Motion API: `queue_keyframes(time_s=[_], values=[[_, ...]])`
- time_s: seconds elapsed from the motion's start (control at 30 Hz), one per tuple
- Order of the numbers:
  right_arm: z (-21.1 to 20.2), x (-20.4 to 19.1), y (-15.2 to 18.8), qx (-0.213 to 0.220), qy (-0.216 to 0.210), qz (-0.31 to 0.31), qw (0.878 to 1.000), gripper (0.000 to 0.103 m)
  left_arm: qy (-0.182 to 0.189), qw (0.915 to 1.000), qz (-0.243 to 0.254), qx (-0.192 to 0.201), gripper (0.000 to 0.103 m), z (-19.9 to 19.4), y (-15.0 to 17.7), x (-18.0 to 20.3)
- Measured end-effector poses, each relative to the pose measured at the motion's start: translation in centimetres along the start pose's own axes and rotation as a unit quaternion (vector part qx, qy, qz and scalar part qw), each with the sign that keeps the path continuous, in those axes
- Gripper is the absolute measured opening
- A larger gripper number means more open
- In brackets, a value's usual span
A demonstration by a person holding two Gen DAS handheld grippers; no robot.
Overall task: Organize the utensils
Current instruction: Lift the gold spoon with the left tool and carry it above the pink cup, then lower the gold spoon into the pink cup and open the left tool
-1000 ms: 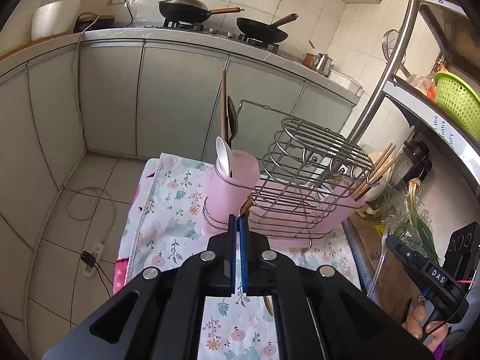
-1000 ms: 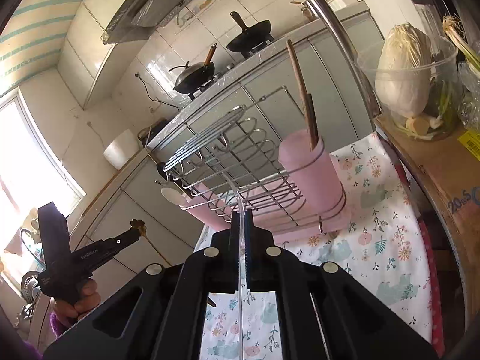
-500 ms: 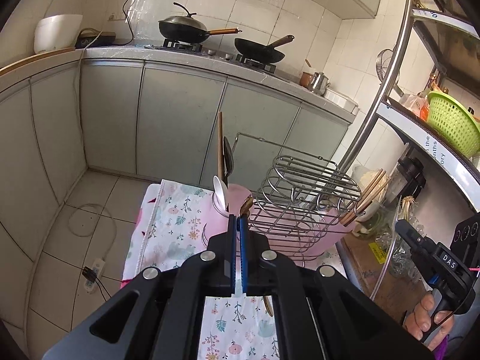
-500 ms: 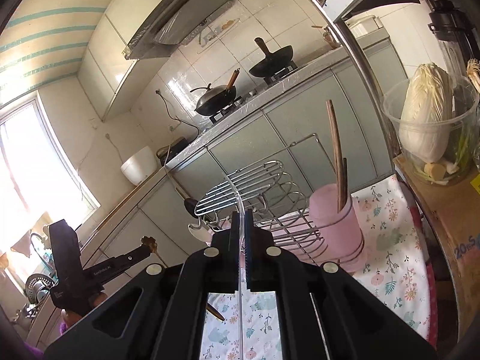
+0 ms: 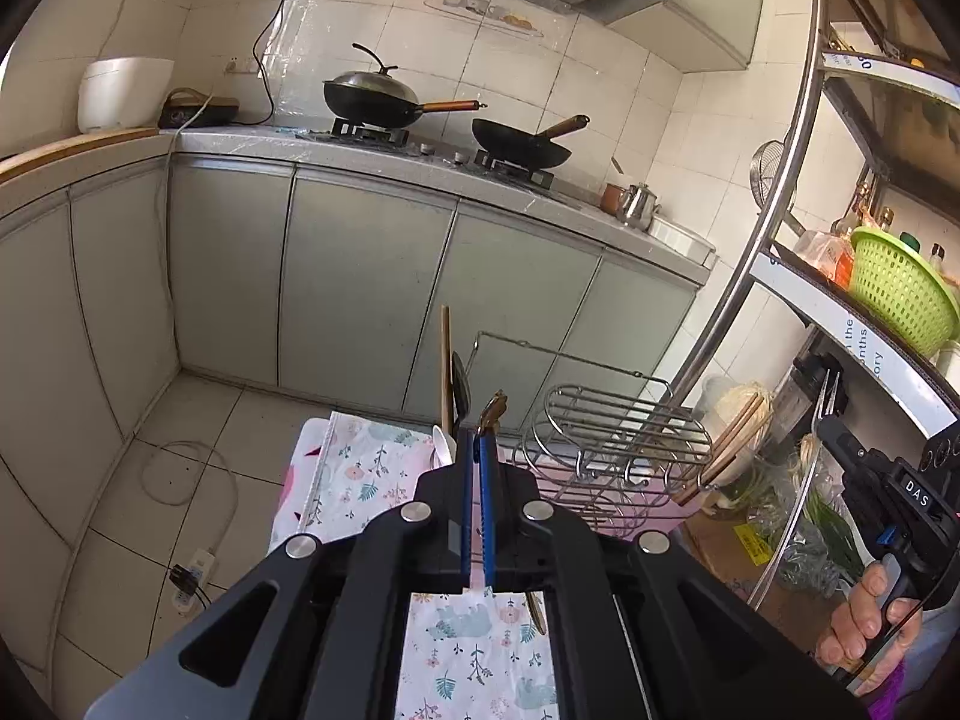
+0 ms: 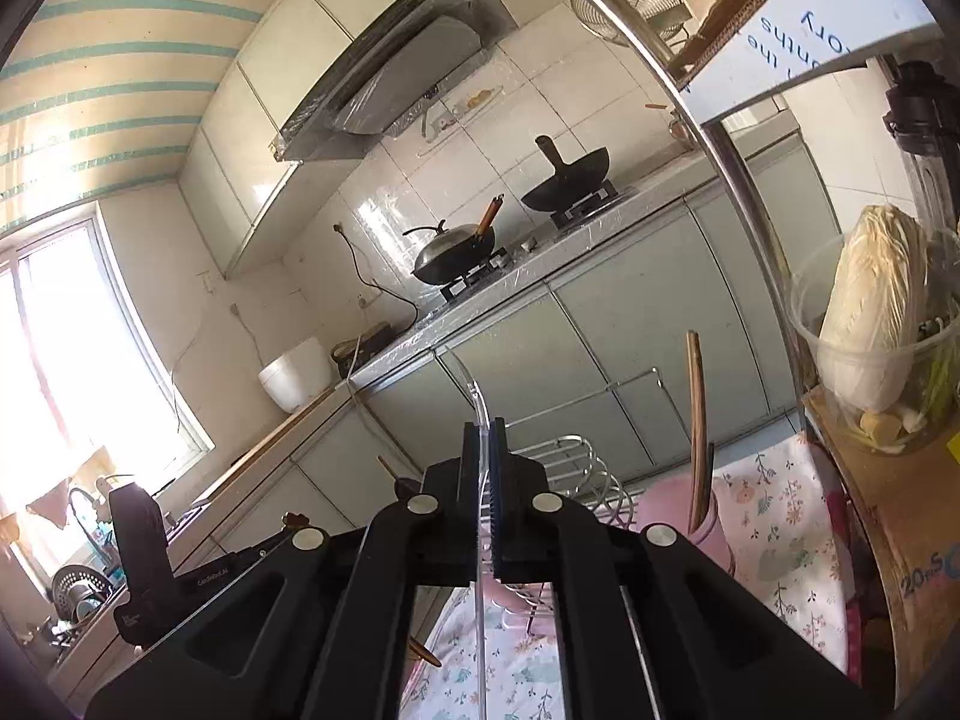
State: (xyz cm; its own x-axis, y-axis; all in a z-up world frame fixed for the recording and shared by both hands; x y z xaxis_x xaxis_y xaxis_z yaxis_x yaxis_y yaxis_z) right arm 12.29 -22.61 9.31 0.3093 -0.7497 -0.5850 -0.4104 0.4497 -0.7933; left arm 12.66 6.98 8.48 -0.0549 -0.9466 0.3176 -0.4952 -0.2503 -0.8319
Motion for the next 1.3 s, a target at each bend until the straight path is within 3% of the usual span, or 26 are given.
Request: queue_keyframes(time_s=[0.33, 0.6, 1.03, 1.3], values=[[0.4, -0.9, -3.8, 0.048, -0.005, -0.015, 0.999, 0.003, -0.043, 0.9953, 0.023, 0.084, 0.001, -1.7, -5.3, -0.5], [1.2, -0.2, -4.4, 0.061, 0.020, -0.041, 0.997, 0.003, -0.075, 0.9893, 0.054, 0.113, 0.001, 1.0, -6.6, 0.7], [2.5, 1.8, -4.9, 0.066, 0.049, -0.051, 0.995, 0.003, -0.111, 0.9789, 0.143, 0.095, 0.002, 7.2, -2.8, 2.5], [2.7, 2.2, -5.8, 0.101, 0.085, -0.092, 0.987, 0.003, -0.088, 0.9824, 0.152, 0.063, 0.002, 9.7, 0.0, 2.6]])
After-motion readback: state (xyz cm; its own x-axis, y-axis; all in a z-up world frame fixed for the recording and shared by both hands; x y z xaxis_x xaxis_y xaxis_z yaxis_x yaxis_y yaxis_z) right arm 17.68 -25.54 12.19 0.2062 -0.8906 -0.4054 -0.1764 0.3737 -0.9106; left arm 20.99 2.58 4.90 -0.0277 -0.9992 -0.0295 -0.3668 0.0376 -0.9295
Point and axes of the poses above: each gripper's, at about its wrist camera, not at the fingertips, and z roughly the way its jaws point, x to its right, y to its underside, the point moved 7 cm from there along z, roughly the way its jaws point, and after that the axes turned 4 degrees about y, right-handed, at the moved point
